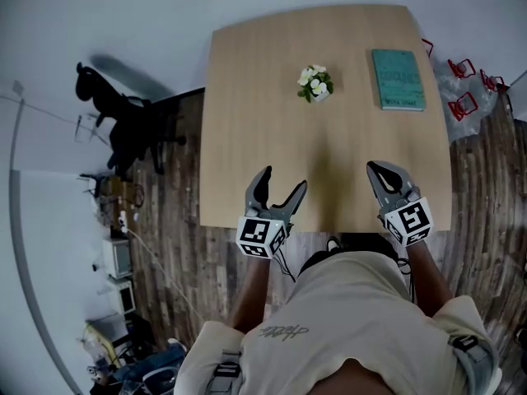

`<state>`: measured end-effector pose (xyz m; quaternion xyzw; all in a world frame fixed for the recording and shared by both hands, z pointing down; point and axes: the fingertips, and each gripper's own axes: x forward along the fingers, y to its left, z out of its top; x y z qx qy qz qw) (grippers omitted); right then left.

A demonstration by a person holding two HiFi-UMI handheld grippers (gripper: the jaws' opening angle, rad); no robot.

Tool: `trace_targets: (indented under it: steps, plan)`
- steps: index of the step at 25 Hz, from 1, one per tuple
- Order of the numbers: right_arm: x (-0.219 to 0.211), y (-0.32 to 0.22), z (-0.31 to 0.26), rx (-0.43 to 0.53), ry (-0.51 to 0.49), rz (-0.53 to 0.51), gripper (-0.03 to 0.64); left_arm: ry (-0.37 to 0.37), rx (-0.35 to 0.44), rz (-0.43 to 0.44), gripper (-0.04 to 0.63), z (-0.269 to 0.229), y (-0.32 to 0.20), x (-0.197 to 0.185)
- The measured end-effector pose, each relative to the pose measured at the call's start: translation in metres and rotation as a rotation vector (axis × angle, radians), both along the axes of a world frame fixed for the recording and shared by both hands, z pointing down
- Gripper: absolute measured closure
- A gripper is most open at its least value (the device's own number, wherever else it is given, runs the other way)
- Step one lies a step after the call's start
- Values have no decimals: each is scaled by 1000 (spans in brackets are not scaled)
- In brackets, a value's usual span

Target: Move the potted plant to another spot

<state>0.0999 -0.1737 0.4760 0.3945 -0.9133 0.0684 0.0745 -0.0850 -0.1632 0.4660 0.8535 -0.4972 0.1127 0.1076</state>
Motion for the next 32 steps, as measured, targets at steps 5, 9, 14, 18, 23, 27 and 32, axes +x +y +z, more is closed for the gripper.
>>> trace_targets:
  steps: [5,9,14,18,23,27,32]
  plan:
    - [9,-30,4,-16,-22,-21,614,-34,-8,5,195,-3,-42,14]
    - [23,-46,18,-49,-31,-12,614,-32,-10,-2,195,-6,-67,23]
    - [27,-56,26,-71,-55,-4,614,-53,-21,4,195,-1,-90,24]
    - [28,-60,28,-84,-58,6,614,-90,-33,28,195,3,-102,22]
    - [32,-67,32,-97,-38,58,614,-91,-35,65,195,14,-129,17]
    - [29,-61,32,-113,-24,101,614,-116,-54,108,195,35,-153,12]
    - [28,-63,38,-146,13,143,614,-101,-53,139,195,50,-188,13]
